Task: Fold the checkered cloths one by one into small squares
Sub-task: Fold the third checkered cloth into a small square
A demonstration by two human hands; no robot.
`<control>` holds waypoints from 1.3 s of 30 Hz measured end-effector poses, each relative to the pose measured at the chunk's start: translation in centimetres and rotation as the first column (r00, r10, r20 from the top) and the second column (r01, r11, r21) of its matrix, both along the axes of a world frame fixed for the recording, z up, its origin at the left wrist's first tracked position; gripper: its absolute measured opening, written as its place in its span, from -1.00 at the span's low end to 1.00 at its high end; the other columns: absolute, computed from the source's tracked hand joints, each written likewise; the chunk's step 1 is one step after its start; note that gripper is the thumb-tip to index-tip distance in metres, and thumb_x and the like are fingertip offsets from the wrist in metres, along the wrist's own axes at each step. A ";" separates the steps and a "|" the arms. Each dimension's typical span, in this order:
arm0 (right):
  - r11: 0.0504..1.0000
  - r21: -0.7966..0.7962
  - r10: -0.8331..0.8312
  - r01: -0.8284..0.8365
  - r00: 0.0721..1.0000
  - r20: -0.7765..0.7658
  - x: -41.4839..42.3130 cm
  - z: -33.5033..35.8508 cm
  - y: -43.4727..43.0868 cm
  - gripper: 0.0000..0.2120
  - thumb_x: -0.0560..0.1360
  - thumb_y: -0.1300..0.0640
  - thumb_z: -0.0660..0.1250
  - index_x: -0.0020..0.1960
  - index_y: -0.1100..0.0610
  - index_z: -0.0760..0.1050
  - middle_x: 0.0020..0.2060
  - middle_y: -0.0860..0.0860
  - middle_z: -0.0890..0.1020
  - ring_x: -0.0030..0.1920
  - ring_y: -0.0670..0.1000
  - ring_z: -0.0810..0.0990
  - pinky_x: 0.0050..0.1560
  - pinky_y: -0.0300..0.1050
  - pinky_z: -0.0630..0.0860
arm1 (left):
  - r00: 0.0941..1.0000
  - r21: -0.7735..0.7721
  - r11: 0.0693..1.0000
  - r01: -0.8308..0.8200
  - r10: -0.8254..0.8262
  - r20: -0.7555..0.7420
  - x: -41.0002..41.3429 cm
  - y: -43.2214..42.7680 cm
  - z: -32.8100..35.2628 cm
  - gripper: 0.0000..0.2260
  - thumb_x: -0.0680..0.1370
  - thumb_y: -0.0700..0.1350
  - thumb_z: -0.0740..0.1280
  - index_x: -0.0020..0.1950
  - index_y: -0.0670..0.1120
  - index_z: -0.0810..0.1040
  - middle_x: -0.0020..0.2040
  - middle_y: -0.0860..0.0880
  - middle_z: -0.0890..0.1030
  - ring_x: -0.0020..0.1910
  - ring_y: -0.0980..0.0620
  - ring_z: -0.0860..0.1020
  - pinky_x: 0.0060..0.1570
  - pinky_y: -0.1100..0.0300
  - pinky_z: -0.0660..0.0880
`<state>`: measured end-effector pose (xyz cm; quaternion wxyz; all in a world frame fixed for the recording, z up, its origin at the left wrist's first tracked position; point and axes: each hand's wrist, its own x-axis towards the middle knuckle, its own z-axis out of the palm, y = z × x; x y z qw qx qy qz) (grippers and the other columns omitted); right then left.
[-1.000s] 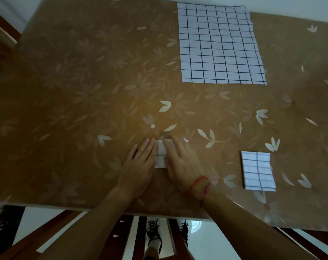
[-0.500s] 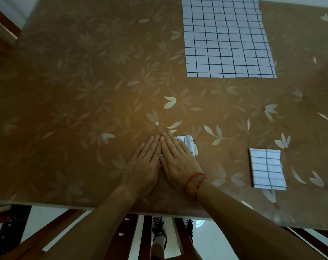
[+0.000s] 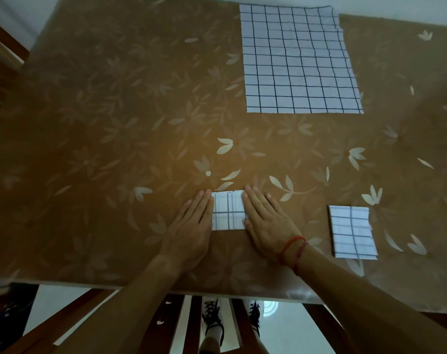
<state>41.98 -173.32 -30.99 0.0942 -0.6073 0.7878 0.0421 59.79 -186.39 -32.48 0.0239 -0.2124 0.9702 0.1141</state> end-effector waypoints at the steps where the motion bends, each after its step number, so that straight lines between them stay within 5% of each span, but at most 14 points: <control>1: 1.000 0.007 -0.004 0.004 1.000 0.003 0.0 0.1 -0.1 -0.46 0.59 0.00 -0.02 0.48 0.27 0.22 0.46 0.17 0.29 0.47 0.13 0.26 0.44 0.09 0.18 | 1.000 0.003 1.000 -0.002 0.002 0.008 -0.1 0.0 0.2 -0.52 0.61 -0.12 -0.01 0.50 -0.28 0.21 0.50 -0.24 0.22 0.52 -0.14 0.14 0.45 -0.06 0.14; 8: 0.998 0.058 -0.021 0.018 0.999 0.050 -0.2 1.6 -1.0 -0.46 0.54 -0.04 0.07 0.39 0.26 0.37 0.36 0.18 0.45 0.37 0.15 0.43 0.36 0.10 0.34 | 0.998 0.071 0.996 -0.055 0.057 -0.025 -1.1 -0.8 2.0 -0.54 0.54 -0.07 0.14 0.40 -0.23 0.40 0.40 -0.15 0.44 0.43 -0.10 0.35 0.40 -0.01 0.16; 12: 0.999 0.039 -0.004 -0.002 0.990 0.139 -0.8 2.7 -2.0 -0.39 0.46 -0.04 0.23 0.44 0.20 0.28 0.39 0.13 0.36 0.38 0.15 0.36 0.38 0.06 0.33 | 0.991 0.159 0.985 -0.062 0.080 -0.106 -2.1 -2.0 3.1 -0.53 0.45 -0.14 0.36 0.35 -0.18 0.44 0.27 -0.10 0.51 0.28 -0.06 0.41 0.33 0.06 0.32; 19: 0.999 0.046 0.015 -0.023 0.985 0.171 -2.0 4.2 -4.2 -0.27 0.34 -0.08 0.38 0.44 0.03 0.22 0.22 0.01 0.37 0.19 0.05 0.34 0.27 -0.04 0.35 | 0.993 0.186 0.975 -0.119 0.116 0.027 -5.1 -3.4 4.3 -0.51 0.42 -0.15 0.39 0.33 -0.05 0.39 0.22 0.01 0.43 0.19 0.00 0.34 0.19 0.17 0.30; 24: 0.990 0.143 -0.020 -0.006 0.984 0.178 -2.5 4.4 -5.6 -0.27 0.28 -0.09 0.48 0.36 0.01 0.28 0.19 0.01 0.40 0.19 0.05 0.36 0.19 -0.08 0.35 | 0.970 0.287 0.927 -0.241 0.220 0.103 -6.4 -4.1 4.0 -0.64 0.31 -0.23 0.43 0.04 0.00 0.45 0.06 0.03 0.46 0.04 0.01 0.40 0.00 0.15 0.42; 29: 0.971 0.239 -0.078 0.030 0.978 0.195 -2.5 4.4 -6.1 -0.36 0.26 -0.12 0.50 0.28 0.00 0.39 0.17 0.05 0.39 0.21 0.08 0.34 0.16 -0.05 0.38 | 0.929 0.505 0.785 -0.359 0.349 0.119 -6.2 -3.7 4.3 -0.86 0.33 -0.26 0.43 -0.20 -0.04 0.59 -0.22 0.02 0.60 -0.21 0.05 0.57 -0.24 0.04 0.60; 35: 0.978 0.190 -0.144 0.089 0.944 0.298 -1.9 6.9 -5.8 -0.72 0.45 -0.08 0.27 0.07 0.02 0.58 0.06 0.00 0.58 0.07 0.05 0.54 0.01 -0.08 0.51 | 0.879 0.717 0.597 -0.361 0.475 0.047 -5.0 -3.1 6.2 -0.90 0.38 -0.28 0.42 -0.19 -0.10 0.56 -0.25 -0.11 0.59 -0.28 0.00 0.56 -0.33 0.14 0.48; 39: 0.986 0.131 -0.140 0.105 0.945 0.295 -0.9 10.4 -4.8 -0.71 0.51 0.04 0.19 0.09 0.14 0.60 -0.02 0.14 0.65 0.07 0.16 0.60 0.02 0.01 0.54 | 0.841 0.819 0.466 -0.335 0.540 0.037 -4.2 -2.4 8.1 -0.87 0.37 -0.27 0.47 -0.17 -0.10 0.57 -0.19 -0.15 0.63 -0.18 -0.11 0.63 -0.21 -0.01 0.58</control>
